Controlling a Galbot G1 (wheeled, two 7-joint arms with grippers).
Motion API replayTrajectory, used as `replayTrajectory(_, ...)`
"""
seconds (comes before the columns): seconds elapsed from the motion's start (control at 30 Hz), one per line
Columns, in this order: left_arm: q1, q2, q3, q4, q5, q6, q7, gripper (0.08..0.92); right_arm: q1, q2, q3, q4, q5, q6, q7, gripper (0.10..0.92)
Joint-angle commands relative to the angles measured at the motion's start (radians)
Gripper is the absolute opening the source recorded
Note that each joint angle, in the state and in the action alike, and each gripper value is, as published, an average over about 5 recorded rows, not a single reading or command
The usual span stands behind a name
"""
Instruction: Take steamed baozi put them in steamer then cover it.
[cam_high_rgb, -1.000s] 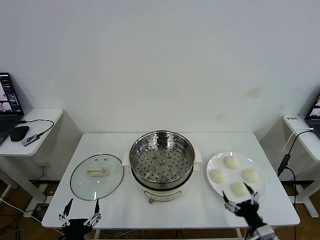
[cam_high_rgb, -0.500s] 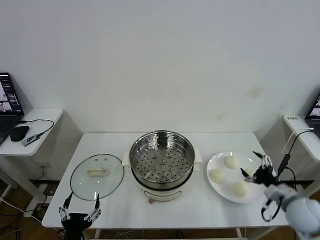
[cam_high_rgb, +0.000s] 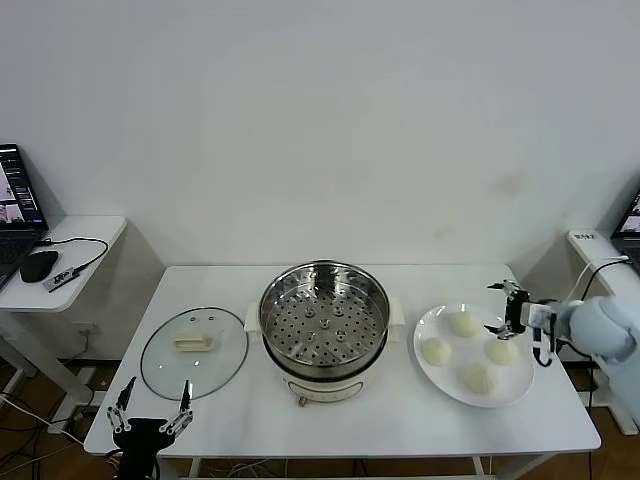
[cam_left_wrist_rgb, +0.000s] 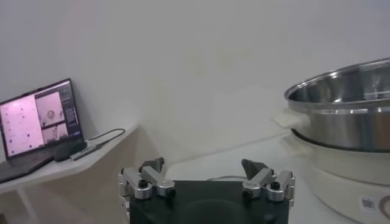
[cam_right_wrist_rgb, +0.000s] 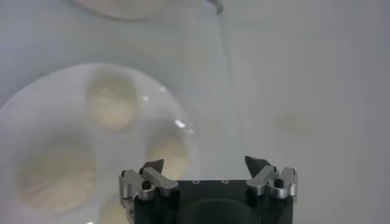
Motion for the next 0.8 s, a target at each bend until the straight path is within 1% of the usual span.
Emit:
replayTrajectory(0.03,-0.015,0.0,-0.013,0.005,-0.006,0.026,0.0,0.823,0.458,0.036,-0.476,-0.305,0.011,0.025,-0.245,0.823)
replayTrajectory(0.27,-0.017,-0.001,-0.025,-0.001,-0.005,0.027,0.003,0.823,0.508,0.197,-0.524,-0.483,-0.065,0.062,-0.237,0.823)
replayTrajectory(0.37,-0.015,-0.001,-0.033,-0.005,-0.005,0.027,0.004,0.823,0.51,0.259,-0.53,-0.537,-0.085,0.071,-0.225,0.823)
replayTrajectory(0.57,-0.011,-0.002,-0.044,-0.002,-0.003,0.025,0.006,0.823,0.506,0.343,-0.52,-0.609,-0.123,0.075,-0.203,0.823)
replayTrajectory(0.8,-0.012,-0.005,-0.052,-0.002,-0.001,0.024,0.005,0.823,0.511,0.388,-0.509,-0.667,-0.164,0.078,-0.184,0.823)
